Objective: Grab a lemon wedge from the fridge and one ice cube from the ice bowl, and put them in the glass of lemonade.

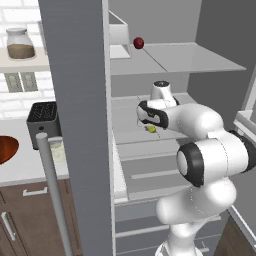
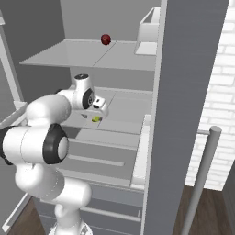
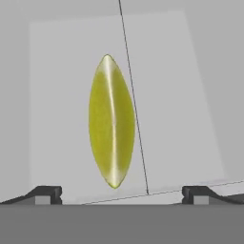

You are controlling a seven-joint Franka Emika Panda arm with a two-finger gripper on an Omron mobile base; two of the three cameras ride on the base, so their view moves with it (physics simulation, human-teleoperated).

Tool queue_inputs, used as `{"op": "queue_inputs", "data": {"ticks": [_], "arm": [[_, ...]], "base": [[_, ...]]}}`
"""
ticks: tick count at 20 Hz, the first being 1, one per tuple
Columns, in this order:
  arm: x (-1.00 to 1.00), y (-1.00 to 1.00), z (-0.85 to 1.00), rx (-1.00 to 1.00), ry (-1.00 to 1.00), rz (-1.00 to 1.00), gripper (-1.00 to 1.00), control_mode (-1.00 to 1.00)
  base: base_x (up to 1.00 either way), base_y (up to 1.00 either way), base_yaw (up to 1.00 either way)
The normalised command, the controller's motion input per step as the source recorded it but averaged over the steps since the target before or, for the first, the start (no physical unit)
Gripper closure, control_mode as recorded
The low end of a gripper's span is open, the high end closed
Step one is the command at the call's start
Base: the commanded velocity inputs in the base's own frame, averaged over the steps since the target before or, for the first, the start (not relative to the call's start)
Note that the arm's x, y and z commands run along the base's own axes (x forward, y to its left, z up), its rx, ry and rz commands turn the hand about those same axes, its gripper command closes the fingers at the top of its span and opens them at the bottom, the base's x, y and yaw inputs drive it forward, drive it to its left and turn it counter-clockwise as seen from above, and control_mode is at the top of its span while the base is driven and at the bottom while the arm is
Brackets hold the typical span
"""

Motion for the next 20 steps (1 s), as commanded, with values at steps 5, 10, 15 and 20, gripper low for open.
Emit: {"op": "queue_inputs", "data": {"ticks": [5, 10, 15, 20], "arm": [[0.40, 0.00, -0.04, 0.00, 0.00, 0.00, -1.00, -1.00], [0.24, 0.00, -0.17, 0.00, 0.01, 0.00, -1.00, -1.00], [0.00, 0.00, -0.16, 0.00, 0.03, 0.00, -1.00, -1.00], [-0.05, 0.00, -0.13, 0.00, 0.00, 0.00, -1.00, -1.00]], "base": [[0.00, 0.00, 0.00], [0.00, 0.00, 0.00], [0.00, 0.00, 0.00], [0.00, 0.00, 0.00]]}}
